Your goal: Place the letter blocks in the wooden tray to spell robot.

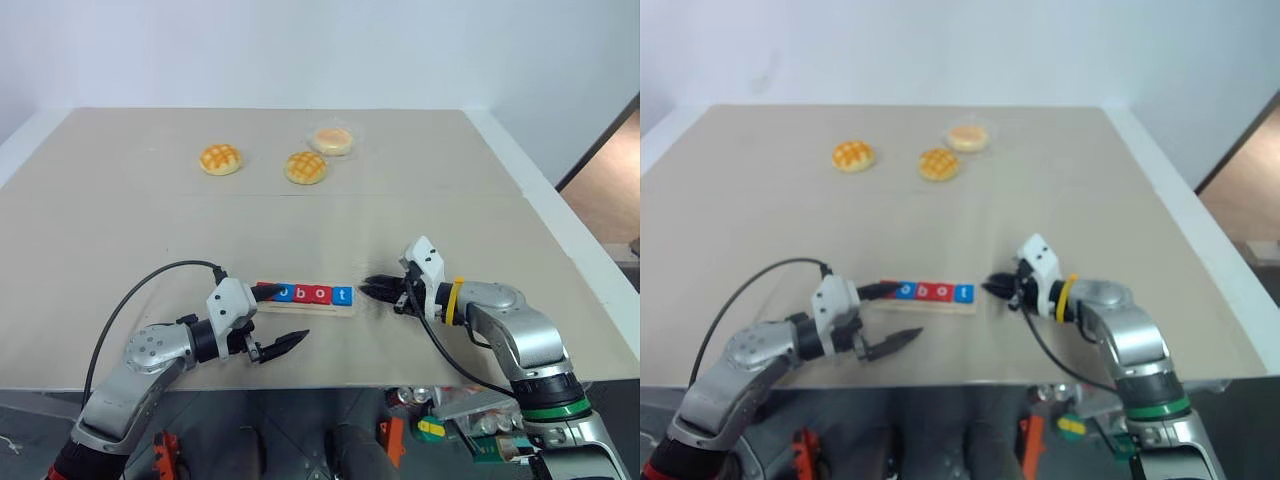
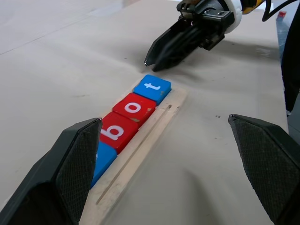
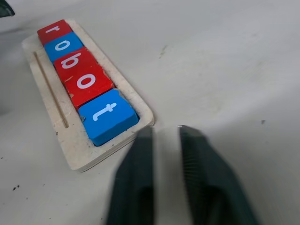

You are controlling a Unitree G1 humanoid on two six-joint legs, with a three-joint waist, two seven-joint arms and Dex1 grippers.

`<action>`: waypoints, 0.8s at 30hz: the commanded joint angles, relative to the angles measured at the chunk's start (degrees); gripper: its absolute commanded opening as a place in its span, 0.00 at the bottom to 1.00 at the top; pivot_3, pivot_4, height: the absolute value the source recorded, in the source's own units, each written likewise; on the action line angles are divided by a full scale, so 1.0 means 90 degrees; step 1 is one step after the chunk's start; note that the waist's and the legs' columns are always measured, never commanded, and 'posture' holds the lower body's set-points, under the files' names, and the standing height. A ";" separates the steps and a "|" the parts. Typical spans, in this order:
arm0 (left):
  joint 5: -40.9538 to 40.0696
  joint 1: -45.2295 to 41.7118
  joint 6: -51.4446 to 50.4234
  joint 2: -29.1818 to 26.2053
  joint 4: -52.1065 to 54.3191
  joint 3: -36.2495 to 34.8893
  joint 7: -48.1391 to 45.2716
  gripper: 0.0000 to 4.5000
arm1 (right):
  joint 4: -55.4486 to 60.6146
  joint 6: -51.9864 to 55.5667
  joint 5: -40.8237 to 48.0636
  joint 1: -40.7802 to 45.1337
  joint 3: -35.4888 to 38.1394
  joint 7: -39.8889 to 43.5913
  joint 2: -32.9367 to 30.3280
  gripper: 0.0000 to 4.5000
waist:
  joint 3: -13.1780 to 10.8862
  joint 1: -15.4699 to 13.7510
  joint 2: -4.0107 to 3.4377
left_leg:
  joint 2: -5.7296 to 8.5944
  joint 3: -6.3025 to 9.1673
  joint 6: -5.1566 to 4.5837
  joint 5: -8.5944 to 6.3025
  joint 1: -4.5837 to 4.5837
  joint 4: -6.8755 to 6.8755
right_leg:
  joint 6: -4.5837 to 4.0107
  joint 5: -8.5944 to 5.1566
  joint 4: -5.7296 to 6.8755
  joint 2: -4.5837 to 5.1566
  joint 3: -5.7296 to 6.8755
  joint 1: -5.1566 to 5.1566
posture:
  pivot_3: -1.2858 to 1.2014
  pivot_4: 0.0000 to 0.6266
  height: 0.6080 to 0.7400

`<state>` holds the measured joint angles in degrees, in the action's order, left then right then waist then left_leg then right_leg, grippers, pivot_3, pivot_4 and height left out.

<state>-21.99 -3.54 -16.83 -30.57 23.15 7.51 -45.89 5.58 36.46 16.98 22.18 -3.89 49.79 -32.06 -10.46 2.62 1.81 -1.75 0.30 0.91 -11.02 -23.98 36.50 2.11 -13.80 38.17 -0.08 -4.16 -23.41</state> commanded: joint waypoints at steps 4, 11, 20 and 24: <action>-0.0030 -0.0053 0.0018 -0.0070 0.0180 -0.0100 -0.0058 1.00 | 0.0343 -0.0173 -0.0068 0.0030 -0.0097 -0.0296 0.0165 0.01 | 0.0000 0.0000 0.0000 | -0.0002 0.0001 -0.0002 0.0002 0.0000 0.0000 | -0.0003 0.0002 0.0000 -0.0005 -0.0001 -0.0001 | 0.52 0.24 1.00; 0.0041 -0.0096 0.0021 -0.0046 0.0135 -0.0097 -0.0034 1.00 | 0.0508 -0.0285 -0.0108 -0.0094 -0.0332 -0.0186 0.0100 0.01 | 0.0000 -0.0004 0.0000 | 0.0000 0.0002 -0.0001 0.0001 -0.0008 -0.0003 | 0.0006 -0.0006 -0.0001 -0.0002 -0.0002 -0.0003 | 0.52 0.24 1.00; 0.0103 -0.0109 0.0021 -0.0030 0.0099 -0.0074 -0.0020 1.00 | 0.0527 -0.0324 -0.0128 -0.0069 -0.0379 -0.0217 0.0156 0.01 | 0.0000 -0.0003 0.0000 | 0.0000 0.0002 -0.0001 0.0002 -0.0006 -0.0002 | 0.0004 -0.0004 0.0000 -0.0002 -0.0002 -0.0003 | 0.52 0.24 1.00; 0.0133 -0.0111 -0.0017 0.0060 0.0034 -0.0213 0.0211 1.00 | 0.0349 -0.0454 -0.0179 0.0014 -0.0223 -0.0304 0.0117 0.01 | 0.0000 -0.0003 0.0000 | 0.0000 0.0002 -0.0001 0.0002 -0.0006 -0.0003 | 0.0005 -0.0005 -0.0001 -0.0002 -0.0002 -0.0003 | 0.52 0.24 1.00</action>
<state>-20.69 -3.92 -16.83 -30.18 22.89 7.19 -45.10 7.71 33.75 15.34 21.17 -7.29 47.34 -30.55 -10.46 2.59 1.81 -1.75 0.32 0.91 -11.01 -24.03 36.47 2.15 -13.85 38.16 -0.10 -4.18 -23.44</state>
